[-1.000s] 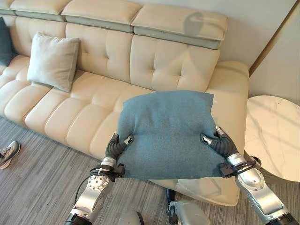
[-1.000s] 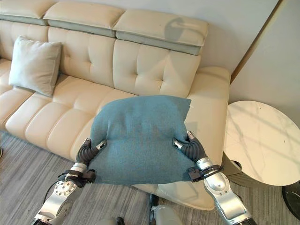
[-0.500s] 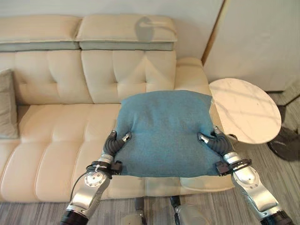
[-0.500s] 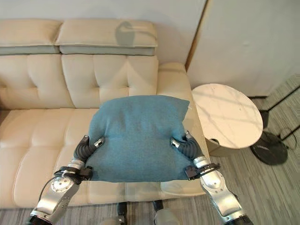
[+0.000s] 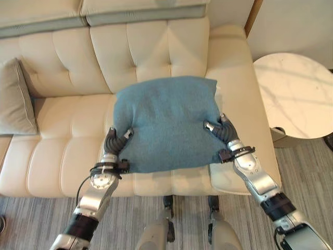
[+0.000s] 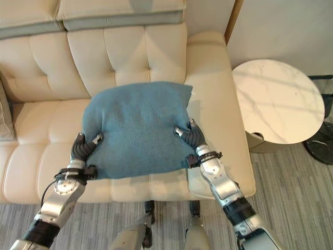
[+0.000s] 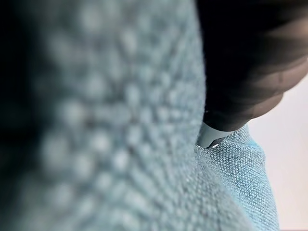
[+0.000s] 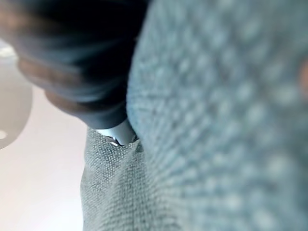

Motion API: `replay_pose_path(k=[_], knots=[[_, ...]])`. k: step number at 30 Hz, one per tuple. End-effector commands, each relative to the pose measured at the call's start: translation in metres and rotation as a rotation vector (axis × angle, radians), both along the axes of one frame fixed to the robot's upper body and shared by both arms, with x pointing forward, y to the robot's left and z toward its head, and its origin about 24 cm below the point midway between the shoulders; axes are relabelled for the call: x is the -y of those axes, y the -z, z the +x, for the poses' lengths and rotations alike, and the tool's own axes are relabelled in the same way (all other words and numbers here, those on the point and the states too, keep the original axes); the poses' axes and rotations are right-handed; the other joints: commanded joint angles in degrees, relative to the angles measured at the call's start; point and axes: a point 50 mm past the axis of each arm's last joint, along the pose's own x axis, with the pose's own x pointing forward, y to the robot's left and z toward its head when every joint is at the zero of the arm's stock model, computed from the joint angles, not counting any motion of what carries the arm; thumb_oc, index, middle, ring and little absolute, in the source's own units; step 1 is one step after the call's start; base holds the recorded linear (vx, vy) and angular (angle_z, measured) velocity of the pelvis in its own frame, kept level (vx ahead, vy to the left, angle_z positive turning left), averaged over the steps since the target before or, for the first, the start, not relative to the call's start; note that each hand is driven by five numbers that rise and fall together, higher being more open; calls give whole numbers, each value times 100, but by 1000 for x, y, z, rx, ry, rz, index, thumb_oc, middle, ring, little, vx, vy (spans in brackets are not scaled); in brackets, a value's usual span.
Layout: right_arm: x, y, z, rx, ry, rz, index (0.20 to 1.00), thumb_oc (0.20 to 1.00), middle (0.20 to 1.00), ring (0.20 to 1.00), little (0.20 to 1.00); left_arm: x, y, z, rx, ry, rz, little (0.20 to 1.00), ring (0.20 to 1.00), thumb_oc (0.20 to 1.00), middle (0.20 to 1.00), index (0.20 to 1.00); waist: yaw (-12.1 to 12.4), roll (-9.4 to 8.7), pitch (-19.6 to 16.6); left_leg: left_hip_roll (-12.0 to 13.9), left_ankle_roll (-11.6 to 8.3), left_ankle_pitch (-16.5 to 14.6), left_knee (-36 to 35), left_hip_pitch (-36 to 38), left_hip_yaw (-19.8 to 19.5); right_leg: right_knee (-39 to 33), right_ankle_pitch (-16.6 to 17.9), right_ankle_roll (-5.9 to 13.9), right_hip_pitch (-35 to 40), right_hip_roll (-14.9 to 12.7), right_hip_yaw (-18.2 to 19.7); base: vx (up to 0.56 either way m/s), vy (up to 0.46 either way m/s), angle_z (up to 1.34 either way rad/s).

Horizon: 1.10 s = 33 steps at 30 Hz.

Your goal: Pick up all the scattered cushions and arrange them neatly on the sofa.

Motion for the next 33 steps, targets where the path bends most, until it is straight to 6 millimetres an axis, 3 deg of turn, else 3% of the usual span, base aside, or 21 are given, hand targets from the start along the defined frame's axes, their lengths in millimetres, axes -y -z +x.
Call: replay_pose_path(k=[1, 2, 3, 4, 6, 7, 12, 13, 14, 15, 16, 17, 18, 19, 22, 25, 27, 28, 29, 31, 33], knots=[[-89, -120, 2, 418, -224, 186, 200, 200, 200, 200, 200, 45, -130, 41, 517, 118, 3, 200, 200, 200, 200, 200, 202, -116, -6, -301, -171, -1126, 732, -135, -144, 406, -24, 126, -712, -146, -11, -51, -51, 0], [-91, -136, 9, 458, -192, 167, 200, 200, 200, 200, 200, 47, -149, 48, 553, 108, 26, 200, 200, 200, 200, 200, 232, -93, 45, -294, -196, -1082, 719, -226, -165, 396, -14, 142, -770, -136, -20, -53, -51, 2], [-91, -138, 9, 461, -191, 168, 200, 200, 200, 200, 200, 47, -150, 49, 557, 109, 27, 200, 200, 200, 200, 200, 235, -105, 50, -301, -195, -1059, 715, -250, -162, 388, 8, 142, -792, -142, -15, -40, -31, 8], [-96, -157, 13, 506, -169, 170, 200, 200, 200, 200, 200, 48, -170, 55, 595, 86, 52, 200, 200, 200, 200, 200, 281, -72, 100, -305, -222, -1007, 695, -348, -192, 387, 27, 159, -884, -123, -31, -27, -43, 14], [-99, -213, 20, 634, -59, 154, 200, 200, 200, 200, 200, 50, -229, 66, 703, 18, 118, 200, 200, 200, 200, 200, 394, 13, 212, -273, -310, -840, 536, -559, -325, 376, 19, 199, -1108, -62, -90, -26, -59, 13], [-98, -216, 20, 640, -59, 156, 200, 200, 200, 200, 200, 51, -232, 66, 709, 19, 119, 200, 200, 200, 200, 200, 397, -1, 228, -280, -310, -808, 533, -590, -326, 371, 47, 197, -1136, -69, -90, -24, -28, 7], [-92, -286, 14, 835, 117, 62, 200, 200, 200, 200, 200, 47, -312, 67, 785, -118, 164, 200, 200, 200, 200, 200, 443, 48, 346, -286, -395, -560, 212, -854, -568, 393, 25, 254, -1466, -31, -117, 8, -48, 17], [-88, -296, 14, 850, 161, 30, 200, 200, 200, 200, 200, 47, -327, 65, 795, -143, 163, 344, 344, 344, 344, 344, 433, 52, 377, -290, -407, -504, 156, -926, -603, 408, 24, 258, -1553, -20, -120, 16, -44, 22], [-84, -301, 16, 852, 185, 18, 200, 200, 200, 200, 200, 44, -333, 66, 776, -167, 181, 890, 890, 890, 890, 890, 435, 53, 382, -295, -411, -465, 99, -965, -642, 407, 22, 247, -1601, -9, -114, 28, -62, 17], [-71, -306, 25, 816, 258, -34, 780, 780, 780, 780, 780, 35, -343, 67, 722, -226, 219, 1000, 1000, 1000, 1000, 1000, 450, 59, 450, -292, -426, -428, 62, -1058, -720, 456, -25, 252, -1708, 3, -135, 27, -49, 15], [-71, -307, 24, 818, 258, -33, 780, 780, 780, 780, 780, 35, -344, 67, 724, -225, 219, 1000, 1000, 1000, 1000, 1000, 450, 60, 460, -292, -427, -428, 63, -1063, -725, 466, -31, 251, -1716, 2, -140, 19, -59, 10], [-64, -304, 31, 779, 275, -50, 1000, 1000, 1000, 1000, 1000, 30, -347, 67, 710, -247, 220, 1000, 1000, 1000, 1000, 1000, 461, 56, 502, -294, -428, -401, 47, -1118, -754, 477, -30, 245, -1776, 11, -133, -4, -59, 8], [-51, -294, 42, 705, 304, -90, 1000, 1000, 1000, 1000, 1000, 21, -345, 69, 662, -273, 238, 1000, 1000, 1000, 1000, 1000, 486, 36, 548, -291, -439, -361, 24, -1211, -809, 465, -30, 237, -1843, 26, -162, -3, -59, 11], [-51, -295, 42, 705, 304, -89, 1000, 1000, 1000, 1000, 1000, 21, -345, 69, 663, -272, 238, 1000, 1000, 1000, 1000, 1000, 486, 39, 542, -291, -439, -360, 25, -1221, -813, 467, -31, 236, -1853, 25, -165, 3, -52, 6], [-40, -267, 59, 583, 302, -180, 1000, 1000, 1000, 1000, 1000, 8, -329, 77, 572, -288, 261, 1000, 1000, 1000, 1000, 1000, 459, 5, 639, -266, -468, -297, 13, -1358, -827, 442, -28, 231, -1931, 40, -195, -2, -45, 19], [-30, -237, 71, 480, 292, -234, 1000, 1000, 1000, 1000, 1000, -8, -299, 88, 460, -293, 258, 1000, 1000, 1000, 1000, 1000, 398, -67, 720, -251, -490, -220, 8, -1454, -854, 442, -1, 213, -2002, 55, -206, -10, -47, 30], [-27, -217, 76, 418, 279, -214, 1000, 1000, 1000, 1000, 1000, -16, -270, 96, 377, -290, 222, 1000, 1000, 1000, 1000, 1000, 355, -116, 796, -227, -501, -238, 7, -1422, -862, 476, -45, 188, -1987, 77, -213, -12, -34, 2], [-20, -203, 79, 379, 288, -188, 1000, 1000, 1000, 1000, 1000, -20, -243, 101, 319, -280, 172, 1000, 1000, 1000, 1000, 1000, 323, -139, 871, -220, -510, -223, 1, -1403, -867, 487, -53, 179, -1964, 82, -225, -31, -16, 7], [-20, -203, 79, 379, 288, -188, 1000, 1000, 1000, 1000, 1000, -20, -243, 101, 319, -280, 172, 1000, 1000, 1000, 1000, 1000, 319, -139, 859, -224, -508, -197, -6, -1424, -867, 475, -26, 180, -1981, 79, -225, -41, -4, -6], [-10, -190, 81, 340, 304, -133, 1000, 1000, 1000, 1000, 1000, -34, -206, 103, 251, -297, 49, 1000, 1000, 1000, 1000, 1000, 289, -187, 962, -214, -531, -196, -25, -1360, -856, 469, -52, 165, -1913, 103, -219, -57, 0, -3], [-6, -190, 78, 357, 297, -88, 1000, 1000, 1000, 1000, 1000, -44, -196, 100, 252, -312, -7, 1000, 1000, 1000, 1000, 1000, 271, -232, 1007, -203, -551, -206, -35, -1303, -824, 447, -49, 159, -1855, 118, -212, -79, -3, 8]])
